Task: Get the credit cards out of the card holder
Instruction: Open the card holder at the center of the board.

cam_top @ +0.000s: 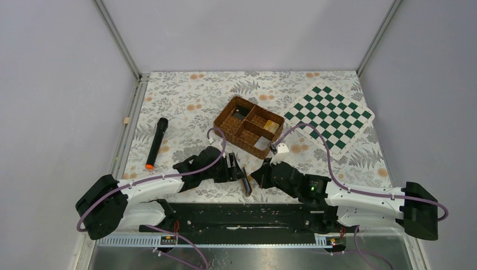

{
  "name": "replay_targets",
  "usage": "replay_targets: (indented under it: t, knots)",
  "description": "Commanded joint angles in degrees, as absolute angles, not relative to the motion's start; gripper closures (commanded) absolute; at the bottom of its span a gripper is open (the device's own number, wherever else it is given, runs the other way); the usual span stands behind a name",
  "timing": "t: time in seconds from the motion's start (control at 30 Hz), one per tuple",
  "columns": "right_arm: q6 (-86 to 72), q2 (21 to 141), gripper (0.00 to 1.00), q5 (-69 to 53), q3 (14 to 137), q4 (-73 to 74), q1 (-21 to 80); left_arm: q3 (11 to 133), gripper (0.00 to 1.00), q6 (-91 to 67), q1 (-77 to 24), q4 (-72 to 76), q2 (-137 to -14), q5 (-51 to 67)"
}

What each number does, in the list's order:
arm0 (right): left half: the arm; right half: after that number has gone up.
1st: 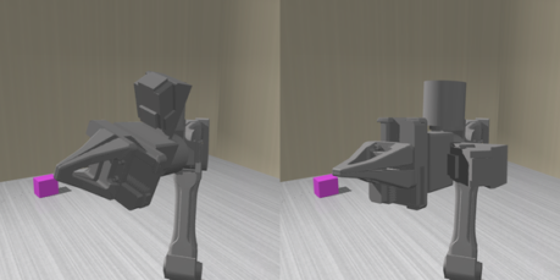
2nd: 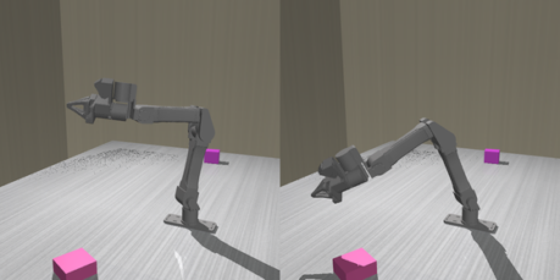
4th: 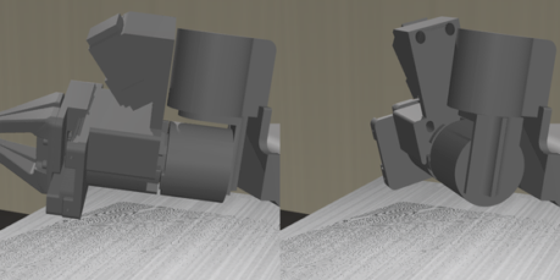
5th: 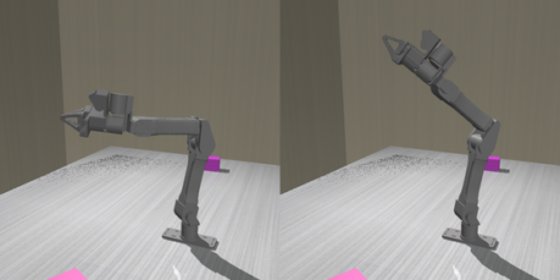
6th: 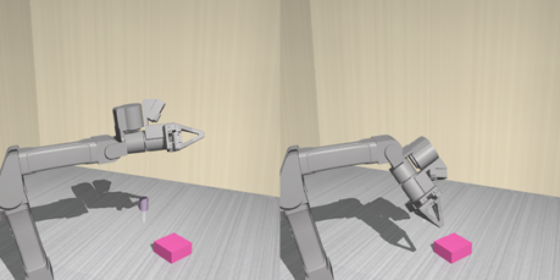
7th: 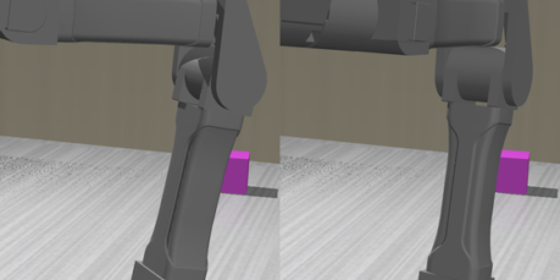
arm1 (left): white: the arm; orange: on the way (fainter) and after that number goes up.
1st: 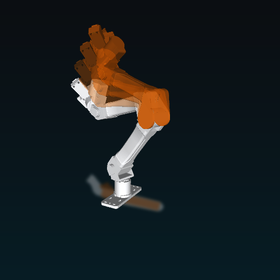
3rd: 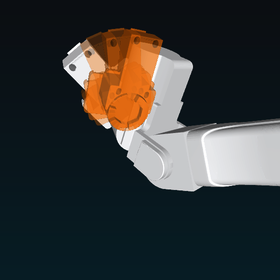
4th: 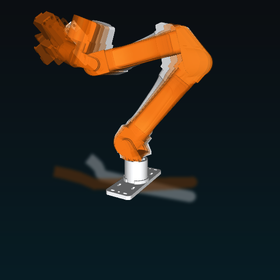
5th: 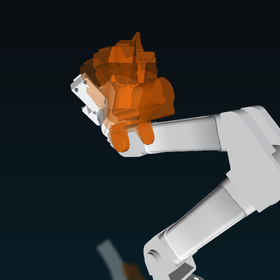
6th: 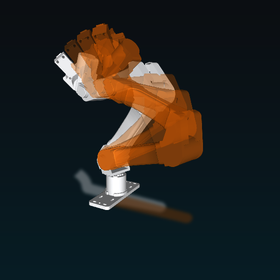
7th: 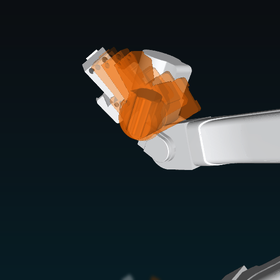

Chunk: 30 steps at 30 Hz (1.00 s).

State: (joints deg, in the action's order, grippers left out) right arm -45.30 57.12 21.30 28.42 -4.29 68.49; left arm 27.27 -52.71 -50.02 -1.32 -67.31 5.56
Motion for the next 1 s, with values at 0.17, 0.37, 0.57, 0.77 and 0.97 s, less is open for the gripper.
replay_targets:
  t: [0.17, 0.37, 0.57, 0.77, 0.97]
  knots:
    - [-46.69, 53.84, 1.00, 27.35, 25.67, -3.32, 68.55, 28.92, 0.44, -52.26, -50.36, -2.47, -64.99, 2.10]
    - [-48.11, 51.79, 1.00, 30.43, 21.41, -1.08, 67.87, 28.12, 0.46, -51.46, -50.37, -7.37, -62.30, 0.26]
    - [-50.18, 51.67, 1.00, 31.31, 17.72, -1.06, 67.22, 27.32, 0.44, -50.73, -50.43, -10.85, -60.29, -3.56]
    - [-51.15, 51.04, 1.00, 31.33, 15.38, -1.30, 66.12, 26.51, 0.39, -50.18, -50.42, -14.72, -57.89, -6.12]
    - [-51.81, 51.51, 1.00, 31.16, 14.23, -1.85, 65.78, 25.26, 0.38, -50.90, -50.44, -15.35, -55.74, -6.88]
